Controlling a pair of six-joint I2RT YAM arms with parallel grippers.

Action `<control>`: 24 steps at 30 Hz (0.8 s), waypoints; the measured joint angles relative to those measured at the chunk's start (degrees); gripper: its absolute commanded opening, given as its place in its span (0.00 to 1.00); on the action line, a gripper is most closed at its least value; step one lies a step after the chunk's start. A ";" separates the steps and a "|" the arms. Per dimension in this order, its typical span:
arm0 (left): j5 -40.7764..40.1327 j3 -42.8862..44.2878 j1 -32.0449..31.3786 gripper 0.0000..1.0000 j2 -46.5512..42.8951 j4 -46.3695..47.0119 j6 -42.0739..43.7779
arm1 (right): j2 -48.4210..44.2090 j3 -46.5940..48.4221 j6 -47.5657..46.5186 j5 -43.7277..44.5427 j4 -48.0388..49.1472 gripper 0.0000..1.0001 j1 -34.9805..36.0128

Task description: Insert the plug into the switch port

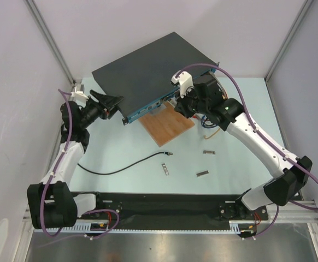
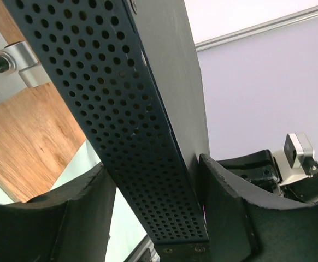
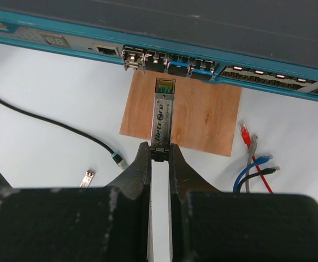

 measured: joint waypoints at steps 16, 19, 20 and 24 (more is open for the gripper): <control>-0.04 0.20 -0.11 0.00 -0.02 -0.72 0.11 | 1.53 1.09 5.38 1.51 1.36 0.00 0.04; -0.09 0.20 -0.13 0.00 -0.04 -0.74 0.13 | 1.75 1.09 6.14 1.99 1.77 0.00 0.22; -0.11 0.20 -0.13 0.00 -0.04 -0.76 0.13 | 1.75 1.09 6.49 2.43 1.79 0.00 0.35; -0.09 0.50 -0.13 0.00 -0.04 -1.42 0.22 | 1.73 0.96 6.86 3.78 1.88 0.00 0.55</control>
